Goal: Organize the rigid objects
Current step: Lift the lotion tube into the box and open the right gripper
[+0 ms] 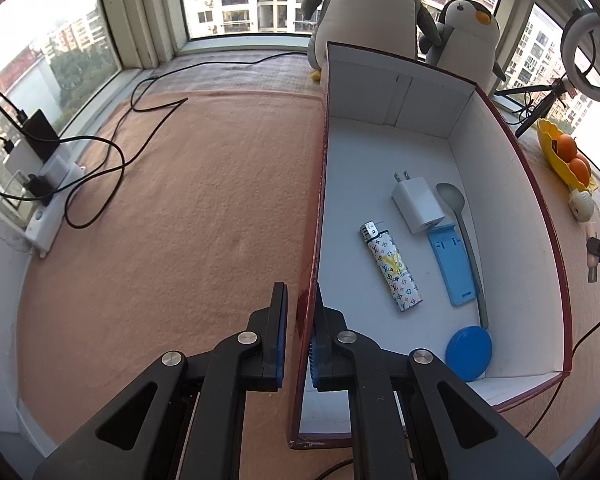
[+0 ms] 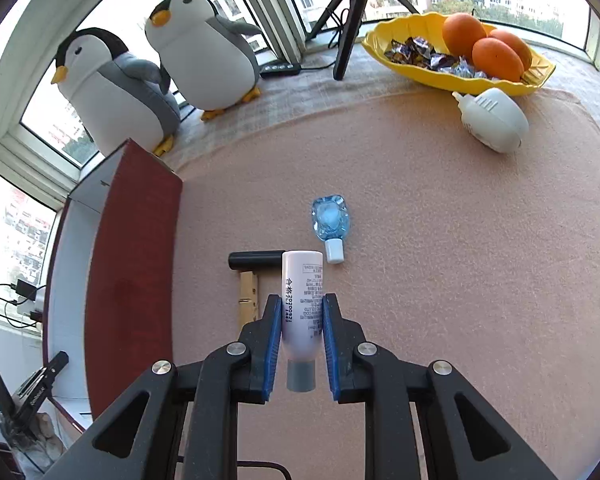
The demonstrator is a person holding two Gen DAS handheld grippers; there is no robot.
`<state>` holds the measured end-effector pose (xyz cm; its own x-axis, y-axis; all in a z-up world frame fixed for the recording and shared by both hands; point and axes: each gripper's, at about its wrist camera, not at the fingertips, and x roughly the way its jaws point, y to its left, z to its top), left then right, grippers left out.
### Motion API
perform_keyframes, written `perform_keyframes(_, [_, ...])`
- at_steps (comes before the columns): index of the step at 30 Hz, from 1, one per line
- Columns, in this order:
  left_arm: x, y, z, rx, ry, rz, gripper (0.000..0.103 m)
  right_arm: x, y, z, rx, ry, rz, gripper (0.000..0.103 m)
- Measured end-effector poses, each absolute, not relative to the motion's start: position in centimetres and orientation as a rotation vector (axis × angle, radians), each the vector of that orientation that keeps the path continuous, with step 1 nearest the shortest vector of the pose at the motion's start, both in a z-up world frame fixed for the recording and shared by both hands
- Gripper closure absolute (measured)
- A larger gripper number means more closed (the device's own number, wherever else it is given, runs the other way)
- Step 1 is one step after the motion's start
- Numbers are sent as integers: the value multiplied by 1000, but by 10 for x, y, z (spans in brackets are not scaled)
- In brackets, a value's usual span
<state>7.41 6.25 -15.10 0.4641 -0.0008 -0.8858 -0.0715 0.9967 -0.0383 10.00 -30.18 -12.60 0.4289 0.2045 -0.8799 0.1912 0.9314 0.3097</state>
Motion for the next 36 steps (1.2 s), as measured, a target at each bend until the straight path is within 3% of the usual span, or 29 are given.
perform_keyframes(17, [74, 62, -152, -70, 1069, 4, 97, 104, -170, -40, 176, 979, 257, 85])
perform_keyframes(36, [74, 63, -154, -73, 1053, -3, 98, 116, -81, -73, -41, 1032, 350, 85])
